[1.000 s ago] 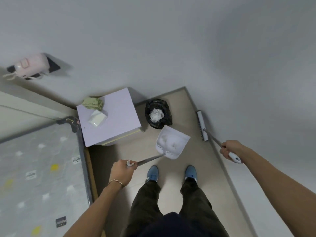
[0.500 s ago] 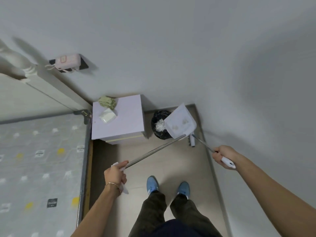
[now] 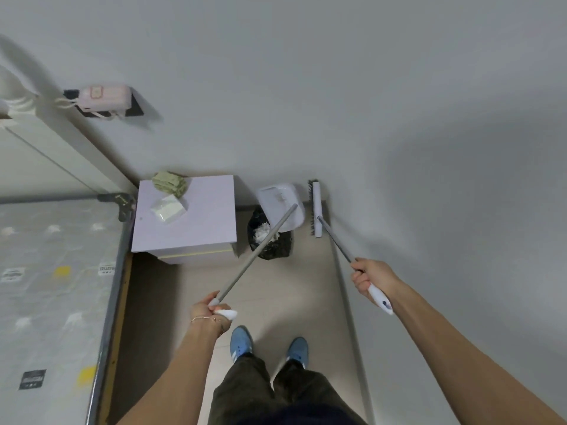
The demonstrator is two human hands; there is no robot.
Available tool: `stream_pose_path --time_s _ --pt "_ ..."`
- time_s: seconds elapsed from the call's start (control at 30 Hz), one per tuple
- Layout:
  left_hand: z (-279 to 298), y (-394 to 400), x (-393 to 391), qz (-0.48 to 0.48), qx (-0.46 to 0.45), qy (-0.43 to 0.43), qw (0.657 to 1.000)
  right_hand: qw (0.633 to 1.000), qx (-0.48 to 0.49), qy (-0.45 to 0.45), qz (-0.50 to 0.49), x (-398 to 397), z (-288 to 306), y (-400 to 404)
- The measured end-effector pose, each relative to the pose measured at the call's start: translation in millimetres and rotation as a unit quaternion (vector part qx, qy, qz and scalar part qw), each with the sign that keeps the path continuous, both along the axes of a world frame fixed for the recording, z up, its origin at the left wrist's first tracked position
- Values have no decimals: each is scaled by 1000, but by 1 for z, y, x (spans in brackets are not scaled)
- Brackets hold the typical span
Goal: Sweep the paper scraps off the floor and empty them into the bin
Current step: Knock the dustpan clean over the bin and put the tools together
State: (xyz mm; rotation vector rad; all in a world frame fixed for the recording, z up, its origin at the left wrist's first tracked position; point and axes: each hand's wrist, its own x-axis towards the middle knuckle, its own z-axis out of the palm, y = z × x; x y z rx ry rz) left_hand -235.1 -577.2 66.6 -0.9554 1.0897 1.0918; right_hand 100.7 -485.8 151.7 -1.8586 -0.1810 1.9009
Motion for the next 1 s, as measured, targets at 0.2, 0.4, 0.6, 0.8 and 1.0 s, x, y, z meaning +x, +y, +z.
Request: stream_pose_path --time_s 0.2,0.4,0.6,0.8,1.0 --pt "0 1 -15 6 8 -56 998 1000 -13 -6 -2 -14 11 3" --pt "-7 1 -26 18 -9 -58 998 999 -19 -24 15 -22 8 9" --pt "-11 5 -30 26 -17 -60 998 1000 -23 -19 7 -26 8 17" --pt "-12 4 -34 2 -8 -51 999 999 -24 -23 19 -28 7 17" --pt "-12 1 -33 -2 -1 -58 998 999 -16 -17 28 -24 7 23"
